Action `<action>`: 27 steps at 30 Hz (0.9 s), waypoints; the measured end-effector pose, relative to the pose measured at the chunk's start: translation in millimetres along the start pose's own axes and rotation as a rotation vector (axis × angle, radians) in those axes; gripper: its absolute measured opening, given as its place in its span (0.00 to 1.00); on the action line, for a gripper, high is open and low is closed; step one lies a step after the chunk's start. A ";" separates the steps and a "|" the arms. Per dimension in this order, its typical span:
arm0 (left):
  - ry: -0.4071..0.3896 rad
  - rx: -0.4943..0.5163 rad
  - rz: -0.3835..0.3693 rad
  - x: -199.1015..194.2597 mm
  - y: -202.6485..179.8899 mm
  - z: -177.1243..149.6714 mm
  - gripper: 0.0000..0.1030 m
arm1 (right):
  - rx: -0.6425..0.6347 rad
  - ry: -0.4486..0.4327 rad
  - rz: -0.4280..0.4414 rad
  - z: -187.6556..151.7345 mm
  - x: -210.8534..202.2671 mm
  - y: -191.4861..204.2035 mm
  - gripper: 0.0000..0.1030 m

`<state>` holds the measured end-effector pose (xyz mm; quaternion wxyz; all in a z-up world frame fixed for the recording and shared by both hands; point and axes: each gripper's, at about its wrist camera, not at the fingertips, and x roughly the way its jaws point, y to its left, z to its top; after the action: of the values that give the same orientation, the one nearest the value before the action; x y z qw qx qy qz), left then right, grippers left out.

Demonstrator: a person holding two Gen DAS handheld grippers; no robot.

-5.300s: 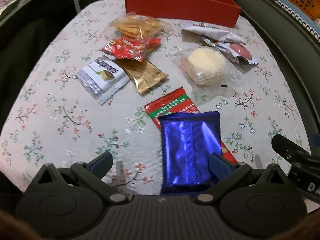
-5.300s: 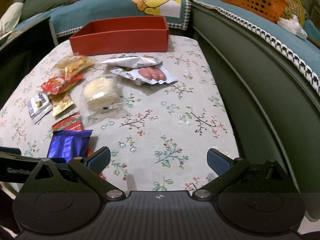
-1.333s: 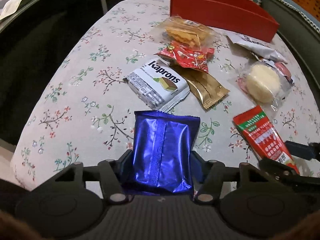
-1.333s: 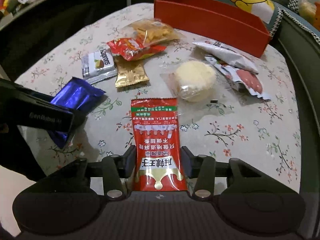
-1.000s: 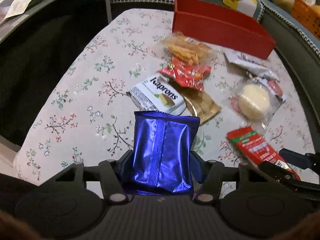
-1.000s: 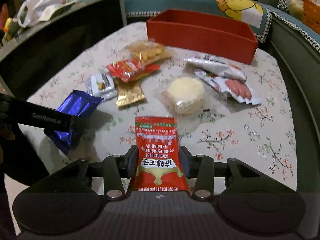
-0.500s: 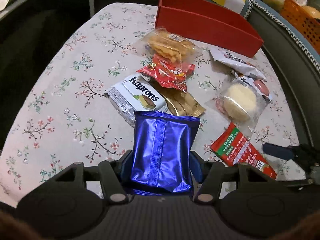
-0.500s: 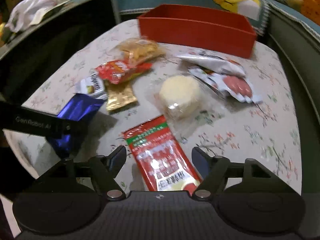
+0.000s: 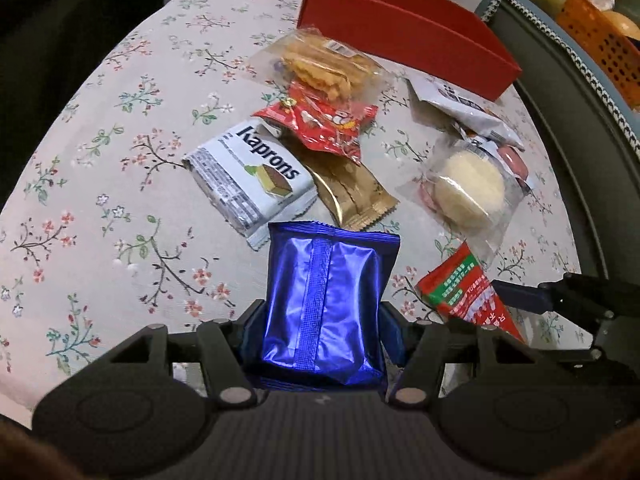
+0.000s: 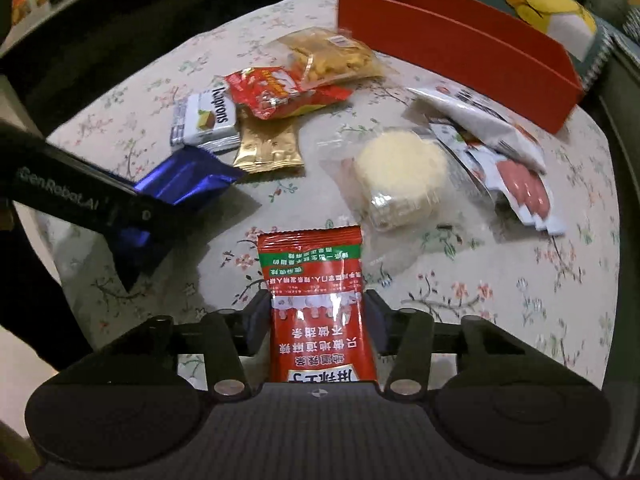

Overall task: Organize snacks
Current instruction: 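Carry both packets over the red box with the left and right tools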

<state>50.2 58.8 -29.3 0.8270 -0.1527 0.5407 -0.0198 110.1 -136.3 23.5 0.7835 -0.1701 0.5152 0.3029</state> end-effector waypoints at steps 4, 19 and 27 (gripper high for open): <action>0.000 0.018 -0.007 0.8 -8.1 -0.6 0.86 | 0.055 -0.014 0.006 -2.8 -5.0 -9.6 0.52; -0.074 0.025 -0.073 -17.5 -29.7 25.5 0.86 | 0.161 -0.219 0.063 10.1 -51.5 -23.4 0.51; -0.160 0.045 -0.090 -25.8 -51.4 69.2 0.86 | 0.233 -0.319 0.056 31.7 -67.1 -45.5 0.51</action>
<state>108.6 31.0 33.2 0.8690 -0.1591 0.4651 -0.0569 142.8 -172.5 95.5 0.8608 -0.0136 0.4207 0.2862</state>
